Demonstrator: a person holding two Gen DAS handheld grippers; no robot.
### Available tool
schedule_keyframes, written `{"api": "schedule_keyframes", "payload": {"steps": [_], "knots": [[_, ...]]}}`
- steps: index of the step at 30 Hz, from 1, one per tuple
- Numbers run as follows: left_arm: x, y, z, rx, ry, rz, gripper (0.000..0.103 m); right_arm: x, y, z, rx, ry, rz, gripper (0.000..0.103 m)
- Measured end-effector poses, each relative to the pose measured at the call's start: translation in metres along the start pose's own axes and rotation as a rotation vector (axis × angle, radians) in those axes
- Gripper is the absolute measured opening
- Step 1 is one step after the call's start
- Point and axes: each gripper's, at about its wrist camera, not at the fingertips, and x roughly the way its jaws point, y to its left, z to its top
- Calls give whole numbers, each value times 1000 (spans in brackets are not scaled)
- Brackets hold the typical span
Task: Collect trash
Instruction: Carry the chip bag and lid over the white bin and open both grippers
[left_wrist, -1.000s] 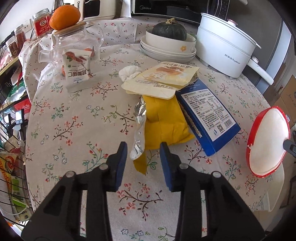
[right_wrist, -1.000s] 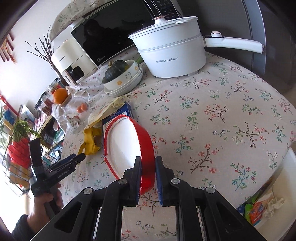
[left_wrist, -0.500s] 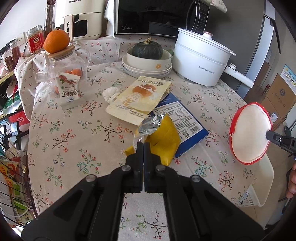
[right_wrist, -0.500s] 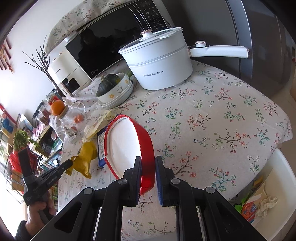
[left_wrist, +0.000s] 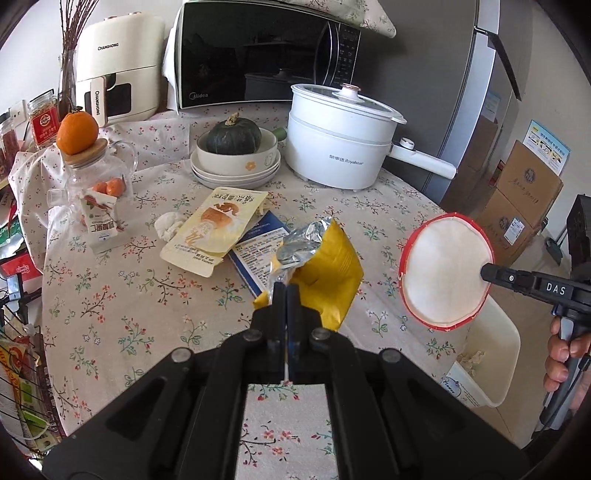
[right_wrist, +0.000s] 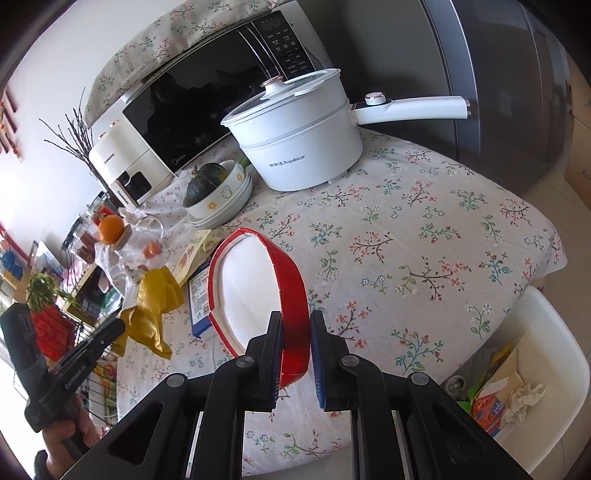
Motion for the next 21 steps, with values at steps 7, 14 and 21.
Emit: {"api": "schedule_keyframes", "payload": {"steps": [7, 14, 21], "knots": [[5, -36, -1, 39, 4, -44, 1, -16, -22, -2, 22, -21, -29, 15], [11, -71, -3, 78, 9, -85, 1, -34, -51, -6, 52, -36, -67, 15], [18, -102, -7, 113, 16, -122, 1, -54, -83, -12, 76, -49, -110, 15]]}}
